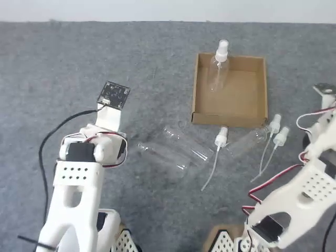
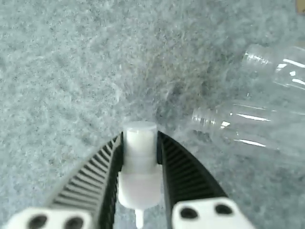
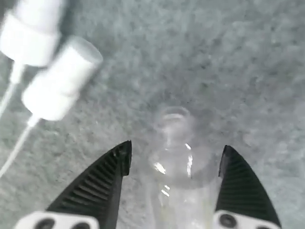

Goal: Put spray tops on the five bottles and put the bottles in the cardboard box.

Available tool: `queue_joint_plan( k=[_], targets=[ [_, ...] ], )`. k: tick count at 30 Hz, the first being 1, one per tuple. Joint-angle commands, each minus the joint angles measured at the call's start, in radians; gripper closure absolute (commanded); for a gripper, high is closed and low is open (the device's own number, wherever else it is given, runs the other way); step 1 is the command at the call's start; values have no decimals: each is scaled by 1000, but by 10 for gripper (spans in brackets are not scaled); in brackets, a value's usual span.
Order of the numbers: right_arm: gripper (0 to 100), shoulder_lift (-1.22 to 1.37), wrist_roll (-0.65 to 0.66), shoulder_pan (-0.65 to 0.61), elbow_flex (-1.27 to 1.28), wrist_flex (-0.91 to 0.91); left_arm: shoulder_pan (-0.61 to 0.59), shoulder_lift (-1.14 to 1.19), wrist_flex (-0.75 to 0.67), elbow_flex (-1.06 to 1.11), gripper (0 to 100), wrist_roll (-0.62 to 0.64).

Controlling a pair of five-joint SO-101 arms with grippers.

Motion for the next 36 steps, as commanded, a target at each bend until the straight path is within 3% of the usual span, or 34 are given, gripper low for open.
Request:
queue_joint_plan(
  k=[1,12,19,26,36],
  targets=[
    [767,-7,20,56,-58,-13,5,-37,-23,-2,987,11],
    [778,38,91,64,-57,-12,3,-37,-23,-2,987,11],
    [990,30,91,64,-60,1,5,-46,-23,-2,987,9],
    [994,-111,80,77,-172,159,-5,-80,-9,-54,987,2],
    [994,-529,-192,-116,-100,252,5,-351,292,-354,987,9]
  ],
)
